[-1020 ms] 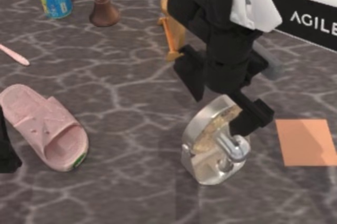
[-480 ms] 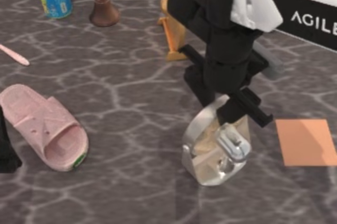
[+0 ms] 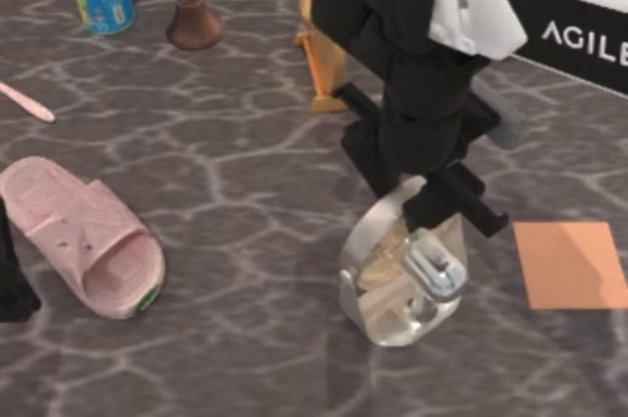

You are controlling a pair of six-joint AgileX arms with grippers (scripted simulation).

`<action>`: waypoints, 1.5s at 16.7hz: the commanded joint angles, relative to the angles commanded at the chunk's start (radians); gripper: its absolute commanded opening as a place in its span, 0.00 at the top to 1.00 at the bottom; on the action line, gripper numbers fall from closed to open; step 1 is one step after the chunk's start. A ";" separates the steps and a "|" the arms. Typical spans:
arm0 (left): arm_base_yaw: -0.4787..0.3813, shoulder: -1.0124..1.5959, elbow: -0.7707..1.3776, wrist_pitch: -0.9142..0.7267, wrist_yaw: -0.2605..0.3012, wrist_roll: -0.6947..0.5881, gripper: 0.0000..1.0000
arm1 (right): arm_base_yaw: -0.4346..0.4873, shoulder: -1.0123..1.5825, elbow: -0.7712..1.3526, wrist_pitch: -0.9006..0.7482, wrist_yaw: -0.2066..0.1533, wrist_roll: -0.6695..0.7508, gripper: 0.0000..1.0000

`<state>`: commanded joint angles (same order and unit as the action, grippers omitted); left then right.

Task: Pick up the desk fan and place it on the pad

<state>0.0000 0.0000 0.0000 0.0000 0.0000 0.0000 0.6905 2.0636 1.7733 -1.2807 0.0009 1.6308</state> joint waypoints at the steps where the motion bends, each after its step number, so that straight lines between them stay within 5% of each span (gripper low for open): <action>1: 0.000 0.000 0.000 0.000 0.000 0.000 0.00 | 0.000 0.000 0.000 0.000 0.000 0.000 1.00; 17: 0.000 0.000 0.000 0.000 0.000 0.000 0.00 | -0.004 0.008 0.202 -0.210 -0.003 -0.027 1.00; 21: 0.000 0.000 0.000 0.000 0.000 0.000 0.00 | -0.034 0.005 0.145 -0.250 -0.017 -0.209 1.00; 25: 0.000 0.000 0.000 0.000 0.000 0.000 0.00 | -0.087 -0.022 0.078 -0.287 -0.033 -0.553 1.00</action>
<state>0.0000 0.0000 0.0000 0.0000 0.0000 0.0000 0.6039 2.0417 1.8512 -1.5674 -0.0317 1.0775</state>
